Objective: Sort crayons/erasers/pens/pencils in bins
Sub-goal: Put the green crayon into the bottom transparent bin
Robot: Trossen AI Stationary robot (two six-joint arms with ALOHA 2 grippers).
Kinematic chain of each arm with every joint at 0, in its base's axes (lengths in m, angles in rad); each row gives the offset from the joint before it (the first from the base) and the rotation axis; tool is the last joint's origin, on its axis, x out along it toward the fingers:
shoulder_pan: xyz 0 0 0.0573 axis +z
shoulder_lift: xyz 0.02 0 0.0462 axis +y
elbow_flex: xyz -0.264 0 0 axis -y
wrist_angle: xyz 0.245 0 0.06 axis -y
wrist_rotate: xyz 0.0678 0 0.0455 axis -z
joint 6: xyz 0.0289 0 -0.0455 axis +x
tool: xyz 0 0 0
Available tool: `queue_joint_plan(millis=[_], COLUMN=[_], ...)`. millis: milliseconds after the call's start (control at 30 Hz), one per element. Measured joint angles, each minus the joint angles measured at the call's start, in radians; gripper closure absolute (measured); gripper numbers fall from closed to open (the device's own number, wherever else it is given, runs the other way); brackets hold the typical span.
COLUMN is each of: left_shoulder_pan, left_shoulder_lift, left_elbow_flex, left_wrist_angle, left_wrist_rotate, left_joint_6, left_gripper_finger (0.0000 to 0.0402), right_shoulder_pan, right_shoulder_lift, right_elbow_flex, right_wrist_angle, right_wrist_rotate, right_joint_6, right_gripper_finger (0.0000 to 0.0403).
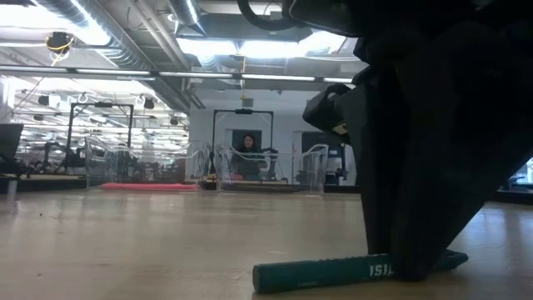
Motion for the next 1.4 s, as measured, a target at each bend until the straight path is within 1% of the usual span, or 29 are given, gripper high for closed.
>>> queue_joint_plan(millis=[367,667,1000,1133,1300,1400], left_shoulder_pan=[0.0,0.0,-0.023,-0.046,-0.08,-0.099], left_shoulder_lift=[0.0,0.0,0.0,0.0,0.0,0.0], left_elbow_flex=[0.0,0.0,0.0,0.0,0.0,0.0], left_wrist_angle=[0.0,-0.001,-0.001,-0.001,-0.001,-0.001], left_wrist_rotate=[0.0,0.0,0.001,0.001,0.001,0.001], left_joint_6=[0.0,0.0,0.0,0.0,0.0,-0.002], left_gripper_finger=[0.0296,0.0296,0.0296,0.0296,0.0296,0.0296], right_shoulder_pan=[-0.007,-0.026,-0.051,-0.056,-0.056,-0.047], right_shoulder_lift=[0.01,0.008,0.005,0.004,0.004,0.004], right_elbow_flex=[0.121,0.218,0.432,0.53,0.653,0.726], right_wrist_angle=[-0.178,-0.278,-0.549,-0.625,-0.726,-0.834], right_wrist_rotate=[-0.003,0.004,0.02,0.029,0.066,0.07], right_joint_6=[0.004,0.026,0.001,0.001,0.029,0.069], right_gripper_finger=[0.0372,0.0371,0.0371,0.0371,0.037,0.037])
